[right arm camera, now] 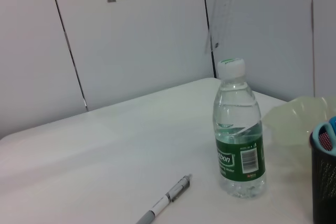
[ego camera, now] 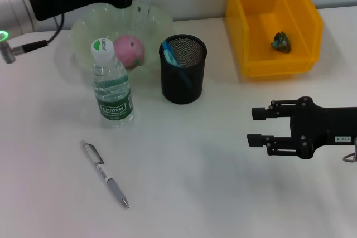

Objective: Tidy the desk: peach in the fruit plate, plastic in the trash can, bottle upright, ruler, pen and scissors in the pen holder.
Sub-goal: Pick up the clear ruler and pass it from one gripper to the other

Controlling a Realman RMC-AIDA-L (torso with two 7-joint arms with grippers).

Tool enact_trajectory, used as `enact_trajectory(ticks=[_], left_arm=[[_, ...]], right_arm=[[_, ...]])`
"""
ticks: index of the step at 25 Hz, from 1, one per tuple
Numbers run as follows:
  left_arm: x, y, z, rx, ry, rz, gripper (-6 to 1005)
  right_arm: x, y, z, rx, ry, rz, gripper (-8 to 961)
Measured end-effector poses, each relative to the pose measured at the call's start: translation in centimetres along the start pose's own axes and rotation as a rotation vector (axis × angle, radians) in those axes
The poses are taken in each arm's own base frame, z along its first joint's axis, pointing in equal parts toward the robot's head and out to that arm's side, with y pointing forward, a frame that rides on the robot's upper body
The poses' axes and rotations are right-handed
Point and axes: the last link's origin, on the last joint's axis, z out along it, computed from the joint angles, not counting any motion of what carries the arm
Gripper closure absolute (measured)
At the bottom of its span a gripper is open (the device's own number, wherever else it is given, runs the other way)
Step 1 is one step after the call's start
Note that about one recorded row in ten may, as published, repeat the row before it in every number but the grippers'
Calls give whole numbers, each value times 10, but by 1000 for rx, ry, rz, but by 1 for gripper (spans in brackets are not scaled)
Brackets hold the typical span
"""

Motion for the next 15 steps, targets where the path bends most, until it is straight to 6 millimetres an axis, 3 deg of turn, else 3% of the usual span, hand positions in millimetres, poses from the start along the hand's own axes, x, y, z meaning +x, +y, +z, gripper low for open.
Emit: enact_trajectory(ticks=[11, 15], left_arm=[[-39, -9, 21, 70, 202, -31, 591], [-43, -9, 23, 78, 209, -28, 590]], right_arm=[[-1, -2, 2, -5, -2, 3, 416], [-2, -2, 3, -5, -2, 1, 418]])
